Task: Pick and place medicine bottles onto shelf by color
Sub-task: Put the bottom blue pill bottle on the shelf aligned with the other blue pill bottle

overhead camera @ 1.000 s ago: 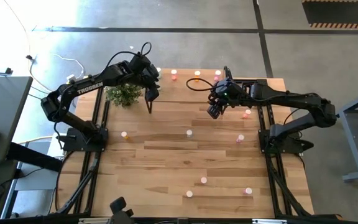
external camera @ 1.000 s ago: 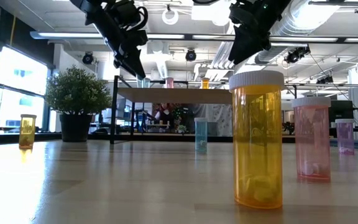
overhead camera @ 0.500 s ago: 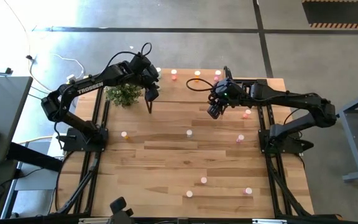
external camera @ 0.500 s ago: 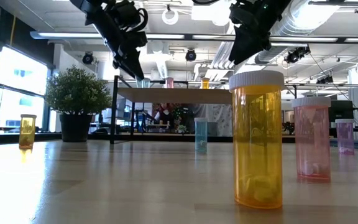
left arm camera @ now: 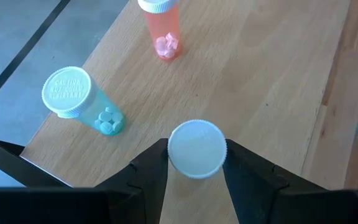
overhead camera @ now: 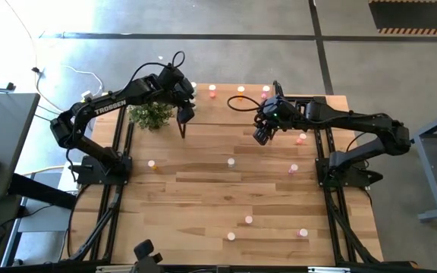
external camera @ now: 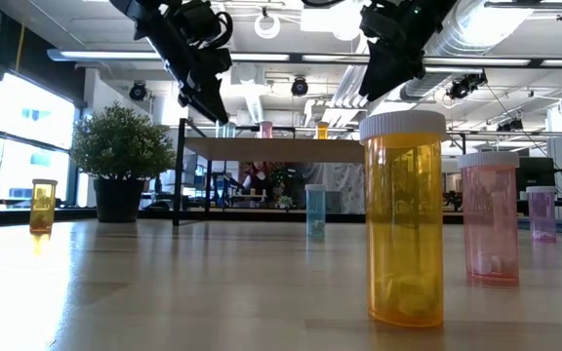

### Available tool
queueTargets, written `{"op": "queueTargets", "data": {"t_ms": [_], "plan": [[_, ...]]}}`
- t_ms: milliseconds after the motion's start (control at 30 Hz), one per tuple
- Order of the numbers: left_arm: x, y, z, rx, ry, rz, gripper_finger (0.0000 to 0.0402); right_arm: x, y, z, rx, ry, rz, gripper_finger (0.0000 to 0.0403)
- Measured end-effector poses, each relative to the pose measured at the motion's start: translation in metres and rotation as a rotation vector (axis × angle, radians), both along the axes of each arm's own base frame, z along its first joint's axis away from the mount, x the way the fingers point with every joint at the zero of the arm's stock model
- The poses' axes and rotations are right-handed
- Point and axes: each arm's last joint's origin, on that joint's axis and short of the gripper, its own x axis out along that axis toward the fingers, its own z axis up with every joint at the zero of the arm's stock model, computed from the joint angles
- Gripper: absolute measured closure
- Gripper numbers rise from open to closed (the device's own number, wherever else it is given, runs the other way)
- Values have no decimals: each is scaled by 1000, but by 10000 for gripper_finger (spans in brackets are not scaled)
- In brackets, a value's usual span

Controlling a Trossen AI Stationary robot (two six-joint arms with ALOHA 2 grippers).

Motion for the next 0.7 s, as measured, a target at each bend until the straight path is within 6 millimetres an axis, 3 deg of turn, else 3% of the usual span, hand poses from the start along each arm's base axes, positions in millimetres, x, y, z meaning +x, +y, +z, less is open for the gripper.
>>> {"op": "queueTargets", "data": {"t_ms": [300, 700], "plan": [[-3, -2, 6, 16, -12, 3, 261, 0, 0, 0, 1, 3, 0, 240], [-15, -15, 28, 83, -58, -17, 261, -1, 1, -1, 10, 10, -6, 240]]}}
